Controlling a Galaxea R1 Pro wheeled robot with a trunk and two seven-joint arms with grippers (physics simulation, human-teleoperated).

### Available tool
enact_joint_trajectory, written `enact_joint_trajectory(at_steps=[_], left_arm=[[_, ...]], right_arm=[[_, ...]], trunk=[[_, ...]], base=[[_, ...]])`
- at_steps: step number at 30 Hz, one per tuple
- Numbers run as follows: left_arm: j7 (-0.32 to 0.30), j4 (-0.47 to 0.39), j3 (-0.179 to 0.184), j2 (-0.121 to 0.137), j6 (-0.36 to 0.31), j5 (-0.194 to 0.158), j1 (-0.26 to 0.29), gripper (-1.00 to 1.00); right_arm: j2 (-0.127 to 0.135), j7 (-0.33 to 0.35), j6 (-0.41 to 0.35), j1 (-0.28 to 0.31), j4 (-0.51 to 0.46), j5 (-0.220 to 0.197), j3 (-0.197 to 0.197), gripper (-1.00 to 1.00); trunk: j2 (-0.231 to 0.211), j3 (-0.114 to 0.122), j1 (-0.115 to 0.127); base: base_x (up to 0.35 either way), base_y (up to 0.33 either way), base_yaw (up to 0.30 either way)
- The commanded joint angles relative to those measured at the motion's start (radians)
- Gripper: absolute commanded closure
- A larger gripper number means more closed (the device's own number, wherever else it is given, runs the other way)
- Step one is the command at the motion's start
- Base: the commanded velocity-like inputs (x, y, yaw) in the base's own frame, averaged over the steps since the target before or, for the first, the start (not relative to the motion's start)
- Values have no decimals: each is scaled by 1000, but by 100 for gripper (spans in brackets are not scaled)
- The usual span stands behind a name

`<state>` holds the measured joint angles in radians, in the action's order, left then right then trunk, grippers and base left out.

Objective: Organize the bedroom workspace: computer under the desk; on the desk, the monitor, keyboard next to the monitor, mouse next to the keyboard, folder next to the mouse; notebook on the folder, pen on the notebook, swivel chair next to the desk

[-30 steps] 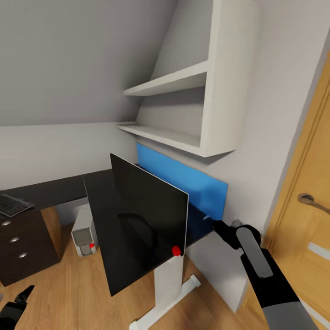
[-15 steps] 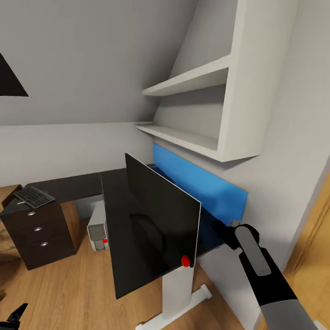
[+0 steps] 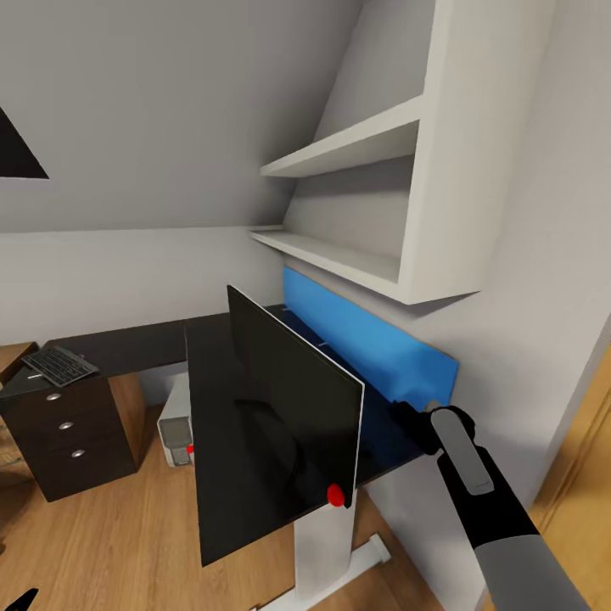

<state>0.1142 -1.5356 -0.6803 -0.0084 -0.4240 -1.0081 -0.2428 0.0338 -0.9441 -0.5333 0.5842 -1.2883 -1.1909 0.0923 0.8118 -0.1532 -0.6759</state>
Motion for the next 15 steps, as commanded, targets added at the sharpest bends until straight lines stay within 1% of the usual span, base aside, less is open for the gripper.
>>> enact_joint_trajectory(at_steps=[1,6,15], left_arm=[[8,-2,-1,-1,-5,-11,0,-100],[8,-2,-1,-1,-5,-11,0,-100],[8,-2,-1,-1,-5,-11,0,-100]], right_arm=[[1,-7,-4,1,5,-5,2,-100],[1,-7,-4,1,32,-5,2,-100],[1,-7,-4,1,32,-5,2,-100]], trunk=[[1,-1,0],[1,-1,0],[1,-1,0]], base=[[0,0,0],[0,0,0],[0,0,0]])
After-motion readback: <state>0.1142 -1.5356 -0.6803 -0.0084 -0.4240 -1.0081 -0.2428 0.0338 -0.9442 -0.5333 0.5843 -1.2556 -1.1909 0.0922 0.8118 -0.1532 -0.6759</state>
